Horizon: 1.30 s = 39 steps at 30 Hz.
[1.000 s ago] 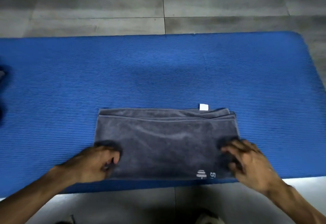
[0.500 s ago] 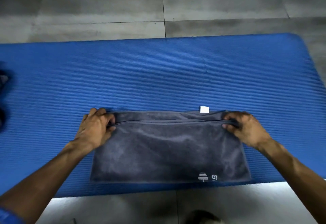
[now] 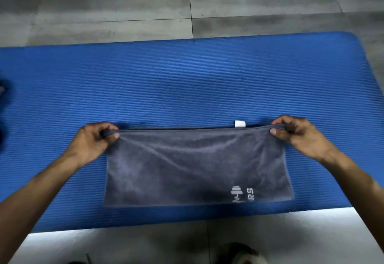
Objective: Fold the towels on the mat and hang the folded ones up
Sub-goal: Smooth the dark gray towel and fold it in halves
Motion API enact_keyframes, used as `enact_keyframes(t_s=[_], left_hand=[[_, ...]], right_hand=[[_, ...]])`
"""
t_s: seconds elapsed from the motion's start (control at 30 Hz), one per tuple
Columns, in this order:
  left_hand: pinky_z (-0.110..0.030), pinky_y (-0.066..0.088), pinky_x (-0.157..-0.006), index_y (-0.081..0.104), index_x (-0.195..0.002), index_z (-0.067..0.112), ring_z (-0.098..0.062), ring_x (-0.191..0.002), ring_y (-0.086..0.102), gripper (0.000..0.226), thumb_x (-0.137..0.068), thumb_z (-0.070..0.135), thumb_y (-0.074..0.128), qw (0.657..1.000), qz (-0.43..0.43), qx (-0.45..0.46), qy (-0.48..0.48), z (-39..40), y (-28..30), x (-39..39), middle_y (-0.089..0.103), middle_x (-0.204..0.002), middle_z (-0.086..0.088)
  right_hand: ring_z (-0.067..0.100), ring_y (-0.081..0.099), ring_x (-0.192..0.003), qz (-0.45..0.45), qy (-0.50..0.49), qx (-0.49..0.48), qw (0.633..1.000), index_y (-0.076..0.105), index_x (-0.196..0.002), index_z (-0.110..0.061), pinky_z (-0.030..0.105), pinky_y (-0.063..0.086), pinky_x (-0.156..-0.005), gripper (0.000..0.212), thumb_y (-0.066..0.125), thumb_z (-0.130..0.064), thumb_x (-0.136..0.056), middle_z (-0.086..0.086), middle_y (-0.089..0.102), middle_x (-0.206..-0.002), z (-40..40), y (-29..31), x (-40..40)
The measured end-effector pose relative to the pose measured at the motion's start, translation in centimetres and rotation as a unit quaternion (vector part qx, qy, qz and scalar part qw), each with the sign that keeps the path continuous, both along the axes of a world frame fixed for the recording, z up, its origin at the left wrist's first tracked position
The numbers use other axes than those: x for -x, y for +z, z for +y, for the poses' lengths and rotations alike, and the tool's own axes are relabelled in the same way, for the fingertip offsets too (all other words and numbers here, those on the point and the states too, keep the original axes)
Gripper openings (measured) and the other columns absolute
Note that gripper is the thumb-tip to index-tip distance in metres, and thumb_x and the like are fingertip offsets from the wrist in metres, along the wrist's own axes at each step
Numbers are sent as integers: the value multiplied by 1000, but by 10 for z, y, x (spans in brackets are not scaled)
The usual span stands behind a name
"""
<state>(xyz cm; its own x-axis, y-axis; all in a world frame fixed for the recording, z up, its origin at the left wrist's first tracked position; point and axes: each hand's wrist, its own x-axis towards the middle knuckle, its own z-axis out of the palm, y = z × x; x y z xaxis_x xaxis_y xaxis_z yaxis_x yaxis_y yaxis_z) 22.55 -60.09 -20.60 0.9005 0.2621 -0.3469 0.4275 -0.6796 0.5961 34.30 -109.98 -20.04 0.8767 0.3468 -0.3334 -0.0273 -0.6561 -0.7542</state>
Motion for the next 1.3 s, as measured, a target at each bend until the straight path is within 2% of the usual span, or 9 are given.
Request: enact_keyframes(t_s=[0.1, 0.23, 0.33, 0.5, 0.67, 0.87, 1.03, 1.13, 1.3], left_hand=[[-4, 44, -68, 60, -78, 19, 11, -61, 57, 25, -83, -4, 67, 995, 6, 30, 94, -3, -10, -12, 64, -64, 10], [-42, 50, -93, 52, -114, 20, -21, -95, 65, 50, -71, 19, 79, 986, 64, 20, 150, -9, -33, -2, 66, -92, -2], [-49, 53, -87, 46, -105, 37, -25, -94, 67, 59, -56, 45, 77, 977, 62, 44, 201, -16, -45, 32, 69, -98, -3], [-50, 53, -86, 56, -98, 29, -29, -92, 67, 66, -44, 60, 78, 956, 112, 77, 260, -27, -56, 85, 70, -96, -5], [-37, 54, -76, 64, -104, 10, -29, -87, 68, 35, -73, 1, 77, 913, 145, 231, 302, -52, -11, 74, 72, -99, -14], [-29, 54, -64, 54, -113, 41, -21, -83, 71, 62, -77, -8, 69, 931, 97, 291, 198, -100, 37, 48, 75, -93, -4], [-21, 55, -72, 50, -123, 39, -7, -84, 67, 71, -76, -10, 70, 948, 27, 310, 65, -176, 60, 38, 70, -95, -3], [-31, 55, -67, 51, -117, 41, -14, -77, 64, 55, -77, 12, 76, 950, 26, 310, -23, -213, 54, 39, 65, -84, 2], [-14, 45, -72, 60, -108, 39, -4, -80, 58, 33, -83, 22, 71, 982, -54, 175, -52, -219, 30, 40, 60, -85, 11]], right_hand=[[14, 61, -79, -3, -30, 39, 999, 63, -87, -35, 33, 51, -77, 24, 69, -12, -89, -5, 68, -84, 6, -15, -9], [37, 58, -102, -131, -72, 188, 971, 58, -118, -14, 49, 46, -93, 36, 67, -13, -83, 16, 61, -115, 21, -31, 5], [39, 52, -92, -253, -36, 260, 931, 55, -117, -9, 48, 44, -81, 41, 49, -27, -81, 16, 56, -108, 39, -26, 38], [30, 55, -93, -225, 91, 260, 935, 60, -115, -20, 43, 48, -81, 38, 45, -36, -83, 4, 57, -118, 58, -44, 93], [29, 51, -100, -170, 66, 297, 937, 62, -118, -20, 45, 46, -84, 37, 62, -30, -82, 3, 52, -127, 67, -45, 100], [18, 60, -101, -74, -29, 15, 997, 63, -116, -23, 31, 51, -88, 29, 64, -26, -88, -6, 64, -116, 122, -10, 112], [8, 65, -100, 192, -127, -284, 931, 58, -124, -32, 24, 52, -87, 38, 70, -33, -87, -9, 65, -118, 167, 22, 113], [15, 66, -107, 231, -250, -308, 888, 64, -118, -24, 37, 50, -100, 39, 74, -31, -81, 1, 70, -114, 170, 18, 99], [19, 65, -109, 133, -280, -227, 923, 60, -123, -22, 44, 49, -102, 39, 51, 2, -93, 0, 71, -114, 126, 2, 83]])
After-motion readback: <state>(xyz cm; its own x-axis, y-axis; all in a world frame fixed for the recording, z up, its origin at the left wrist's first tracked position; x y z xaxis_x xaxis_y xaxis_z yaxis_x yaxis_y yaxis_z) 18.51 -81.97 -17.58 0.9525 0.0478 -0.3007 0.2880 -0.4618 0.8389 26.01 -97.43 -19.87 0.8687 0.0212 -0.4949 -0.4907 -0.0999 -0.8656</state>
